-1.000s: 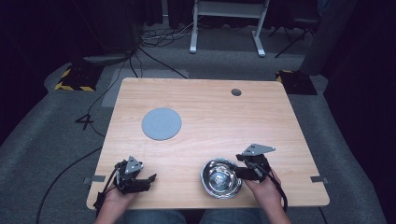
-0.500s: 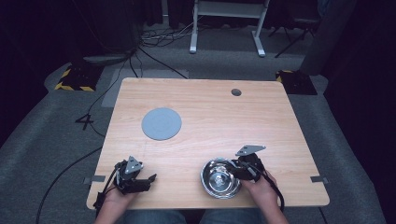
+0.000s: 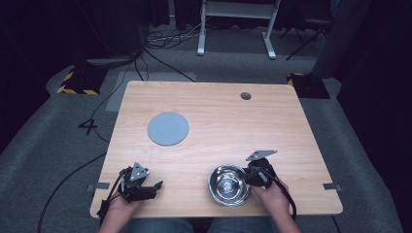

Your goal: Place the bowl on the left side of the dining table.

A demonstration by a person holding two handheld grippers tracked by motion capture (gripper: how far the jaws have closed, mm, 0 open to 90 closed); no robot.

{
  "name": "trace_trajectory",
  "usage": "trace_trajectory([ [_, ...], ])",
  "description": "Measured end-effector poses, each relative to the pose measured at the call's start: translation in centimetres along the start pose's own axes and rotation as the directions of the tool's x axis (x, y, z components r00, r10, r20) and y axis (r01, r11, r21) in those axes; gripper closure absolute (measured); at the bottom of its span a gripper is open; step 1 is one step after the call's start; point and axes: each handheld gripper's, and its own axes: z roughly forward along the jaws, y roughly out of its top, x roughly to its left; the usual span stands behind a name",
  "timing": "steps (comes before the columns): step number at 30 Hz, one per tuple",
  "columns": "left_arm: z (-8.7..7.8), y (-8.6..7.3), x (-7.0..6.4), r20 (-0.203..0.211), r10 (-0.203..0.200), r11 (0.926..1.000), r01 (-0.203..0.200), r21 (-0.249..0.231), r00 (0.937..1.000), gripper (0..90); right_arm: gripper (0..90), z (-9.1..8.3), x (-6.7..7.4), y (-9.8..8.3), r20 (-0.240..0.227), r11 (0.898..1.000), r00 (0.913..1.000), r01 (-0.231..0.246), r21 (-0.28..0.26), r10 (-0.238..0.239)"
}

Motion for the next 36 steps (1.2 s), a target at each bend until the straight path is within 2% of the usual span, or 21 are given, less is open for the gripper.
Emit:
trace_trajectory([
  [2, 0.0, 0.0, 0.0, 0.003, 0.000, 1.0000, 0.000, 0.003, 1.0000, 25.7, 78.0, -0.4, 0.0, 0.1, -0.012, 1.000, 0.9998, -0.017, -0.011, 0.017],
  [7, 0.0, 0.0, 0.0, 0.003, 0.001, 1.0000, -0.001, 0.002, 1.0000, 25.6, 78.8, -0.8, 0.2, 0.4, -0.001, 1.000, 1.0000, -0.009, -0.004, 0.009],
  [12, 0.0, 0.0, 0.0, 0.003, 0.001, 1.0000, -0.001, 0.003, 1.0000, 25.7, 80.8, -1.5, 0.7, 1.1, 0.007, 0.999, 0.9995, -0.029, -0.018, 0.029],
  [16, 0.0, 0.0, 0.0, 0.000, 0.000, 1.0000, 0.000, 0.001, 1.0000, 25.7, 82.4, -2.1, 0.8, 1.7, -0.006, 0.999, 0.9992, -0.039, -0.035, 0.038],
  [18, 0.0, 0.0, 0.0, 0.001, 0.000, 1.0000, 0.000, 0.001, 1.0000, 25.7, 83.0, -2.4, 0.9, 2.0, -0.003, 0.999, 0.9997, -0.025, -0.037, 0.025],
  [20, 0.0, 0.0, 0.0, 0.001, 0.000, 1.0000, 0.000, 0.001, 1.0000, 25.6, 83.1, -2.6, 1.1, 2.2, -0.006, 0.999, 0.9993, -0.037, -0.040, 0.037],
  [24, 0.0, 0.0, 0.0, 0.000, 0.000, 1.0000, 0.000, 0.000, 1.0000, 25.6, 83.6, -2.9, 1.5, 2.8, 0.023, 0.999, 0.9997, -0.004, -0.041, 0.005],
  [29, 0.0, 0.0, 0.0, 0.003, 0.001, 1.0000, -0.001, 0.003, 1.0000, 25.7, 83.6, -3.0, 1.9, 3.1, 0.049, 0.999, 0.9988, 0.006, -0.046, -0.004],
  [36, 0.0, 0.0, 0.0, 0.003, 0.001, 1.0000, -0.001, 0.002, 1.0000, 25.6, 83.7, -3.4, 1.7, 3.9, 0.047, 0.997, 0.9989, 0.008, -0.073, -0.005],
])
